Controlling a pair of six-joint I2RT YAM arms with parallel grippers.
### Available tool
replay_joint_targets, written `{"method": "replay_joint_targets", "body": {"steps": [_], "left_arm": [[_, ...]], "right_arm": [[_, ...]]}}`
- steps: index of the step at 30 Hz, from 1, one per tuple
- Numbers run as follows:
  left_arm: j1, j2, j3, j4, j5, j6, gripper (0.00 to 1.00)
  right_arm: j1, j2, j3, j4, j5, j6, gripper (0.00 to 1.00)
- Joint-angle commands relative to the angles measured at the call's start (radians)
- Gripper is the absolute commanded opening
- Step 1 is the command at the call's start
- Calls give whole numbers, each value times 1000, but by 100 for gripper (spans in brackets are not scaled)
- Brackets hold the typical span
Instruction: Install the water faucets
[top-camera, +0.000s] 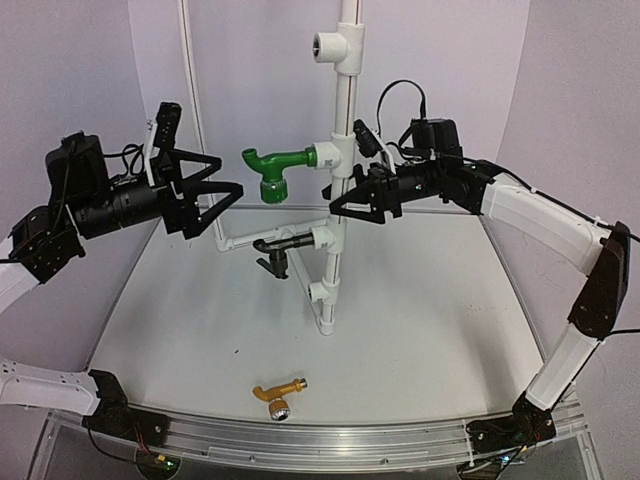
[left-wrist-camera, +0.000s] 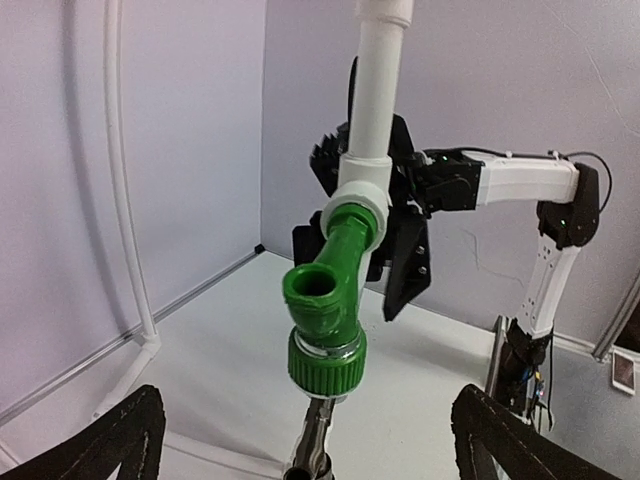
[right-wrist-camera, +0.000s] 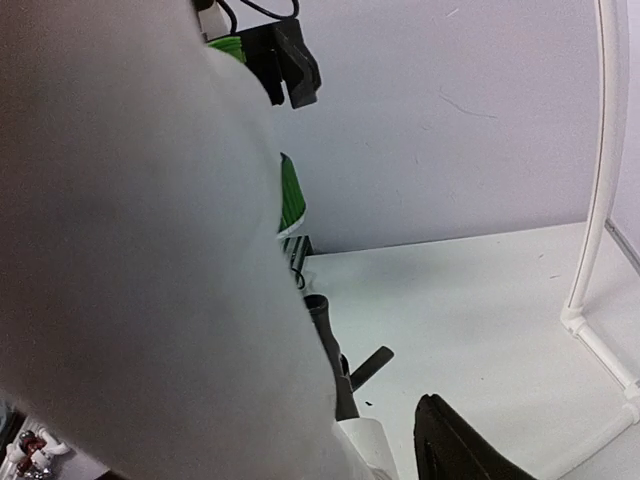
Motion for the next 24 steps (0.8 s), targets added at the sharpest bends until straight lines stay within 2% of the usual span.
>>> {"method": "replay_joint_targets", "body": {"steps": [1, 7, 11, 14, 18, 21, 24], "left_arm": [[4, -49, -5, -2, -193, -130, 100], [8, -15, 51, -154, -549, -262, 100], [63, 61, 105, -301, -651, -360, 100], [182, 101, 129, -376, -572, -434, 100], [459, 160, 120, -434, -294, -506, 100], [620, 201, 47, -393, -85, -531, 100], [703, 225, -45, -326, 34, -534, 100]], "right_arm": [[-20, -49, -4, -32, 13, 39, 87], [-66, -97, -21, -31, 14, 45, 97], [-112, -145, -49, -30, 9, 50, 98], [-167, -191, -89, -31, 12, 46, 98], [-259, -241, -159, -31, 48, 47, 98], [-315, -259, -212, -33, 94, 27, 98], [-365, -246, -261, -35, 106, 20, 98]]}}
